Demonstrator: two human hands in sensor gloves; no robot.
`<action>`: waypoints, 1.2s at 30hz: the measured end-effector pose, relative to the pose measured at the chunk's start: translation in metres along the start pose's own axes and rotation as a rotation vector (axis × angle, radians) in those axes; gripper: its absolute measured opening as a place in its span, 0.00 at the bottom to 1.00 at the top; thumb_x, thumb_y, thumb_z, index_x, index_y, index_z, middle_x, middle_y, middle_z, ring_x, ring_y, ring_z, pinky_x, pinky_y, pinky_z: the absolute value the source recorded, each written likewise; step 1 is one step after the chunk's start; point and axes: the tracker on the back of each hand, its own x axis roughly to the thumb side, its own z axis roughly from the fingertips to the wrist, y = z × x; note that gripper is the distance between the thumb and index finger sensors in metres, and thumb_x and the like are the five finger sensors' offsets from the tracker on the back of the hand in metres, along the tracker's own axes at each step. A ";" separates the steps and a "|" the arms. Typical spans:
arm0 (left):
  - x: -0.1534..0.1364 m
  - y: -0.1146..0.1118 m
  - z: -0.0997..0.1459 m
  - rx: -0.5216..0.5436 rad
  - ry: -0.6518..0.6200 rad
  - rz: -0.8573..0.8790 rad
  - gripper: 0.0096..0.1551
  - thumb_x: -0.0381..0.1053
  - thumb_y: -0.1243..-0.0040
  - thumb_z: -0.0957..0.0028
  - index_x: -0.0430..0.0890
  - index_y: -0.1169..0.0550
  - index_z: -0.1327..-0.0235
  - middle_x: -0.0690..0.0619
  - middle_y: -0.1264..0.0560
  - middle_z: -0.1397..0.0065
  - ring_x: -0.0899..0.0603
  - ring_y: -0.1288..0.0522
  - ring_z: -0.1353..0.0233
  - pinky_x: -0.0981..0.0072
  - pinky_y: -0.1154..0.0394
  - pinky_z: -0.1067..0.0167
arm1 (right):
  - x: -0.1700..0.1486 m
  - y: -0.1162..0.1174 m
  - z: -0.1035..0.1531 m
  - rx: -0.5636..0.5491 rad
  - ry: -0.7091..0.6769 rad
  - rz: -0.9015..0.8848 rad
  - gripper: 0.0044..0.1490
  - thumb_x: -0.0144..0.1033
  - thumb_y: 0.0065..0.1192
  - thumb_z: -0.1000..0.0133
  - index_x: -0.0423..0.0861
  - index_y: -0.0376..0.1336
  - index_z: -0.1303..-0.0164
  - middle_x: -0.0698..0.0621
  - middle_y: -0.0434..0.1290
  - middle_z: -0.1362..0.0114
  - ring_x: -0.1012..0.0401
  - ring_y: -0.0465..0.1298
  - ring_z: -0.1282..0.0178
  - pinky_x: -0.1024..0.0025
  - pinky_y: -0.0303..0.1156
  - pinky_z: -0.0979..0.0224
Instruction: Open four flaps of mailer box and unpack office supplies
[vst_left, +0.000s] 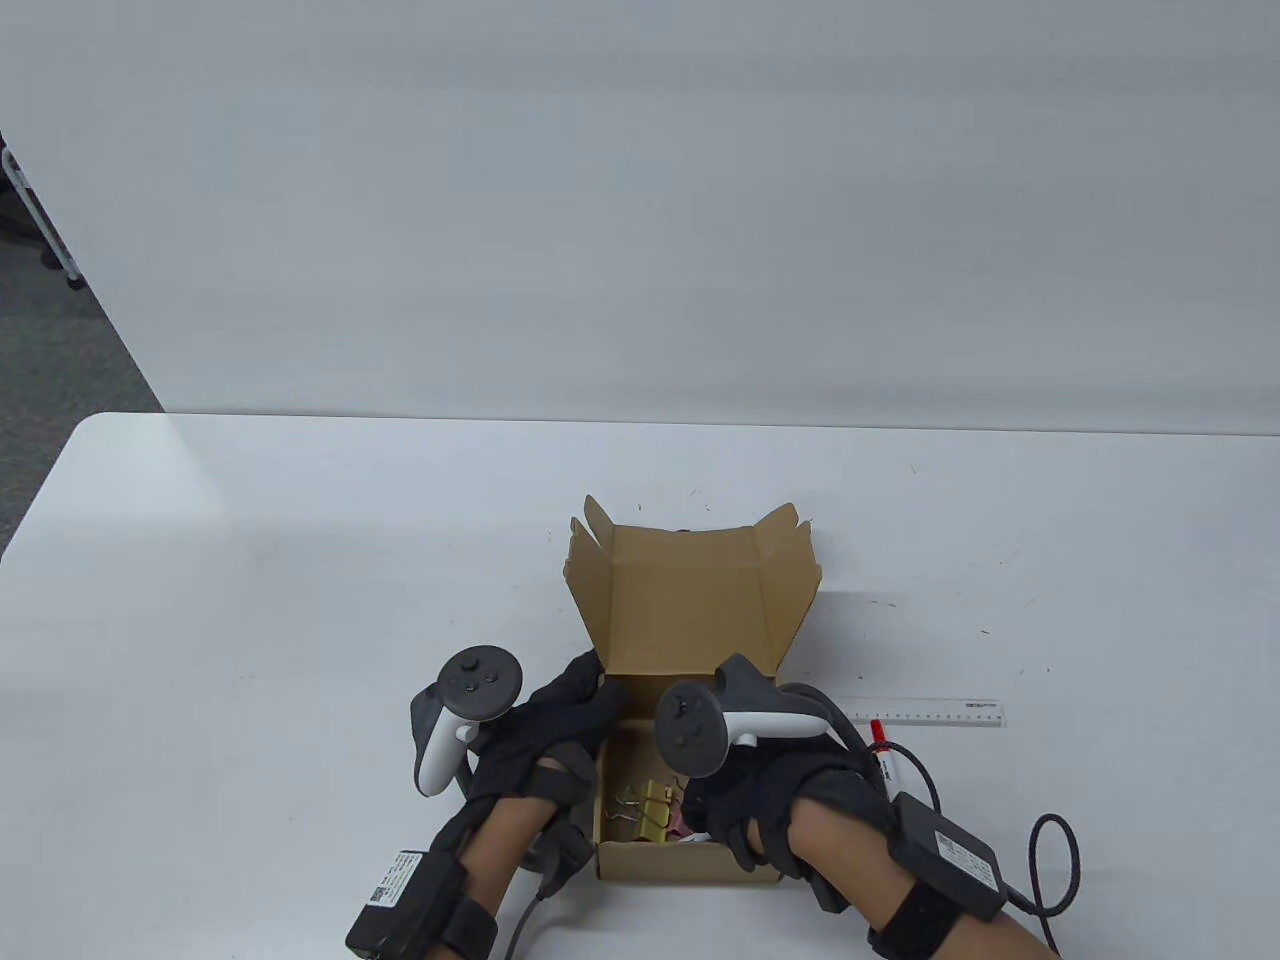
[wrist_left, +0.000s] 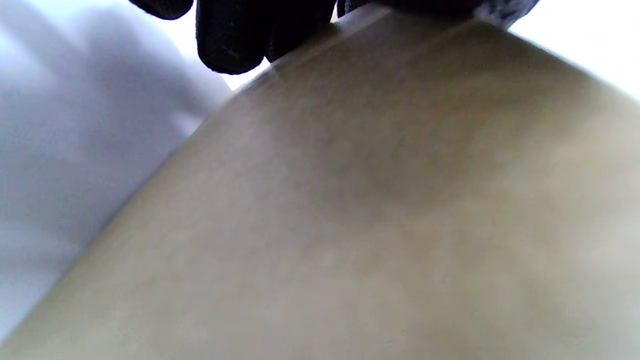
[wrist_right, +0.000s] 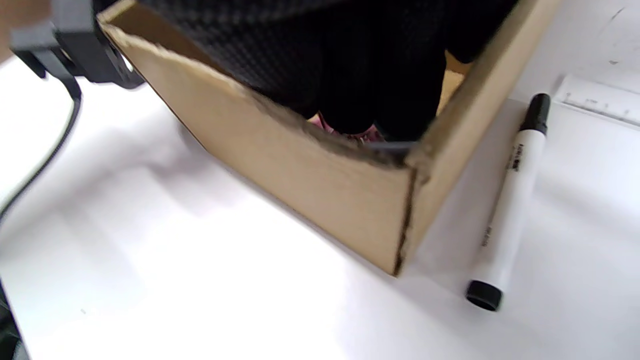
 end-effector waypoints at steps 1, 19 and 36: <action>0.000 0.000 0.000 0.000 0.000 0.000 0.37 0.67 0.48 0.31 0.55 0.41 0.14 0.40 0.36 0.13 0.26 0.34 0.20 0.26 0.45 0.25 | 0.001 0.000 -0.002 0.009 0.012 0.017 0.22 0.29 0.66 0.36 0.45 0.68 0.31 0.50 0.75 0.27 0.41 0.74 0.36 0.41 0.60 0.25; 0.000 0.000 0.000 0.001 0.000 -0.001 0.37 0.67 0.48 0.31 0.54 0.41 0.14 0.40 0.36 0.13 0.26 0.34 0.20 0.26 0.45 0.25 | 0.002 0.006 -0.016 0.149 0.050 0.165 0.26 0.32 0.68 0.37 0.63 0.63 0.32 0.48 0.70 0.22 0.38 0.77 0.27 0.40 0.51 0.21; 0.000 0.000 0.000 0.000 0.000 -0.002 0.37 0.67 0.48 0.31 0.55 0.41 0.14 0.40 0.36 0.13 0.26 0.34 0.20 0.26 0.45 0.25 | 0.006 0.018 -0.042 0.157 0.052 0.395 0.25 0.35 0.77 0.41 0.62 0.69 0.36 0.53 0.69 0.24 0.47 0.78 0.32 0.32 0.56 0.26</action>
